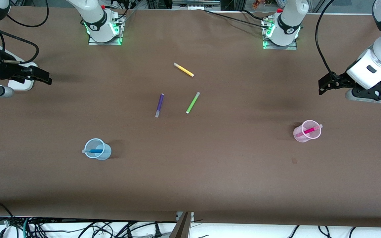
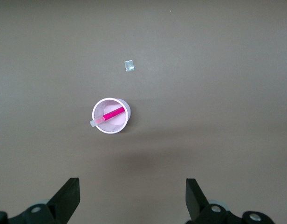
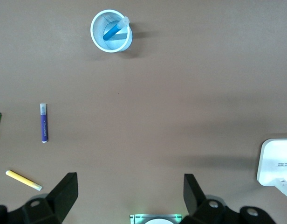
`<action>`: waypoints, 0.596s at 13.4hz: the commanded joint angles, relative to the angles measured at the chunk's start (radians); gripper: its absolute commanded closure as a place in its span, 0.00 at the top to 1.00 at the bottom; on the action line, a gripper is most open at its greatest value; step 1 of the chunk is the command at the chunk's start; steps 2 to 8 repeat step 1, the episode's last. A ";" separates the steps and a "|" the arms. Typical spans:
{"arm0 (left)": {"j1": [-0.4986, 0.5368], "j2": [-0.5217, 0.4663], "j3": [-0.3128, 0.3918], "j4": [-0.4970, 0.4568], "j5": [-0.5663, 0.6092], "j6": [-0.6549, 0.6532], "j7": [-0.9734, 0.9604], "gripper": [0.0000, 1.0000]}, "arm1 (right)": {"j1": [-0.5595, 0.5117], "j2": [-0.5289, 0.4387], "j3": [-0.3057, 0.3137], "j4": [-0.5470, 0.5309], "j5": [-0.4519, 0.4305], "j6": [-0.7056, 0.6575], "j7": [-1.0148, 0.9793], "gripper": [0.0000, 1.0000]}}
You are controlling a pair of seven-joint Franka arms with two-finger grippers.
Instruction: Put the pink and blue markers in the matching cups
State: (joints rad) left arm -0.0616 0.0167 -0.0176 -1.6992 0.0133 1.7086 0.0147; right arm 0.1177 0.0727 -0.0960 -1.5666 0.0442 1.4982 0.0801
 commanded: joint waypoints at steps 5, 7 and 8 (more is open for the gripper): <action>-0.017 0.020 0.013 0.024 -0.012 -0.018 0.022 1.00 | -0.006 0.012 0.007 0.031 -0.012 -0.019 0.012 1.00; -0.017 0.020 0.013 0.024 -0.012 -0.018 0.022 1.00 | -0.006 0.012 0.007 0.031 -0.012 -0.019 0.012 1.00; -0.017 0.020 0.013 0.024 -0.012 -0.018 0.022 1.00 | -0.006 0.012 0.007 0.031 -0.012 -0.019 0.012 1.00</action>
